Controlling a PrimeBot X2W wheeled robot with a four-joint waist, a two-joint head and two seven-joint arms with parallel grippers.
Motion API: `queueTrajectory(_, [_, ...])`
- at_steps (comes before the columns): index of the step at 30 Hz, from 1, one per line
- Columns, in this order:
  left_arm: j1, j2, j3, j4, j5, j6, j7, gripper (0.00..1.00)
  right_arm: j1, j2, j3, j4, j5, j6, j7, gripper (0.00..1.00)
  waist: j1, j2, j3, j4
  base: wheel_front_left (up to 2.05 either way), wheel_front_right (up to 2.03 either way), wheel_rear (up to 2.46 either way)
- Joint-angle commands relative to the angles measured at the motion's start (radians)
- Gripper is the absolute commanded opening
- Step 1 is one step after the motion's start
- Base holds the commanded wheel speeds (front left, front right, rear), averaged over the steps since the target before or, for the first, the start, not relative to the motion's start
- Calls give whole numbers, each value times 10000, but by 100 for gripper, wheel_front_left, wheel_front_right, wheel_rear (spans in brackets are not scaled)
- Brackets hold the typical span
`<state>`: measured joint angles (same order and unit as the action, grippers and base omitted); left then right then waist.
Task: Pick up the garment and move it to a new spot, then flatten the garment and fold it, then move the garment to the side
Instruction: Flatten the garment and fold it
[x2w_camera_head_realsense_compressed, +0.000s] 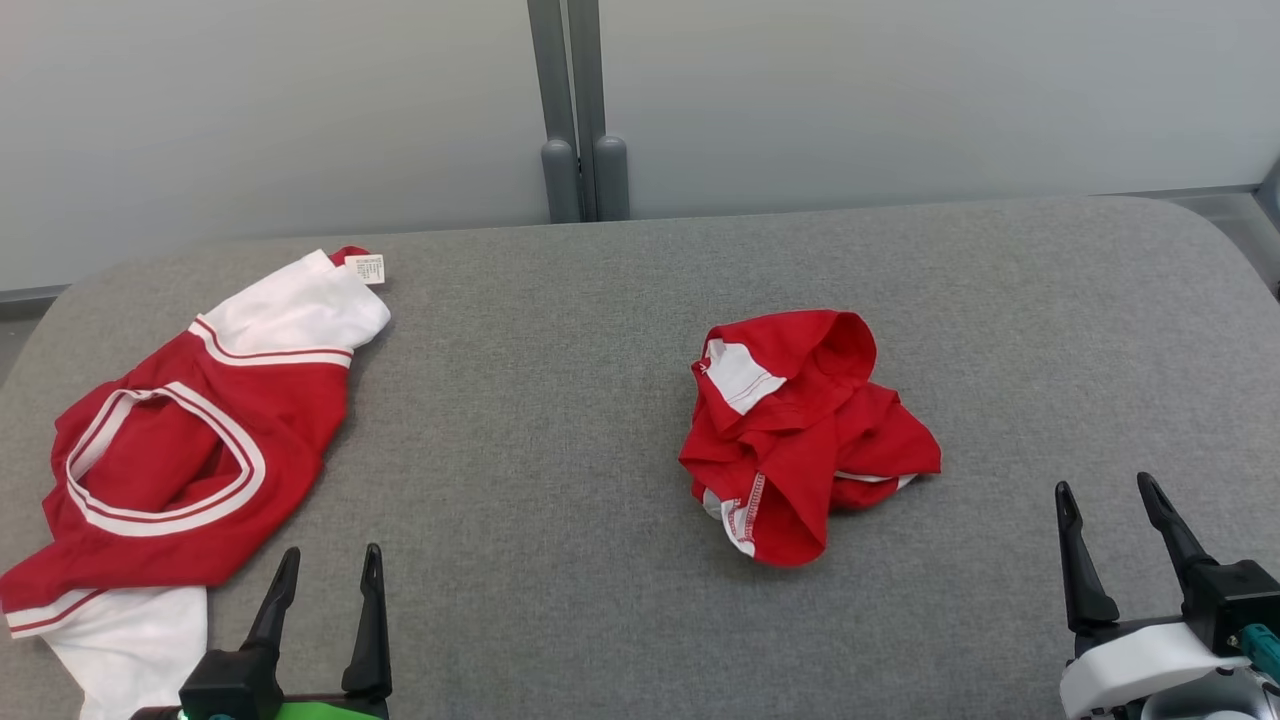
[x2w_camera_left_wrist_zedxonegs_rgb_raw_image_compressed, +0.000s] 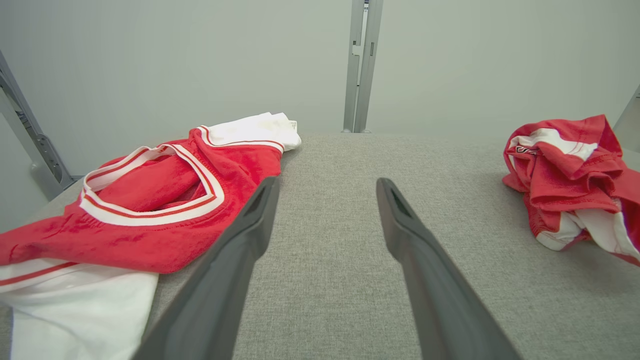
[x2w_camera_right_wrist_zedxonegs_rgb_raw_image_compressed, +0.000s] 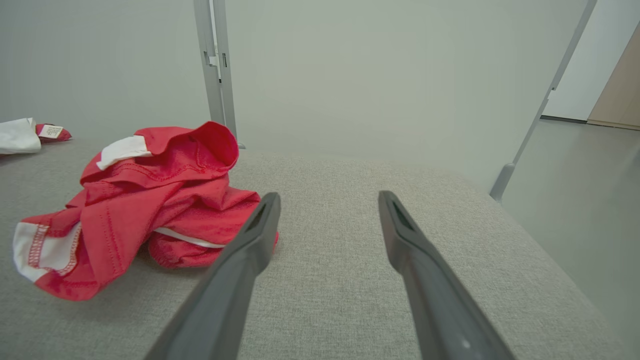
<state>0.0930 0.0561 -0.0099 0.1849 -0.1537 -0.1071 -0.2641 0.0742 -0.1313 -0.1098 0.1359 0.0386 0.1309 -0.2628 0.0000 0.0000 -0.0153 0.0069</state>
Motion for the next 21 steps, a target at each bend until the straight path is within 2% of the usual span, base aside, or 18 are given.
queueTrajectory(1, [148, -14, 56, 22, 99, -65, -5, 100, 75, -8, -23, 24, -84, -3, -30, 100, 0, 0, 6, -21, 0, 0, 0])
queueTrajectory(21, [-347, -53, -473, 237, 2, -235, -5, 100, -120, 33, -2, 47, 26, -3, -30, 100, 0, 0, 67, -70, 0, 0, 0])
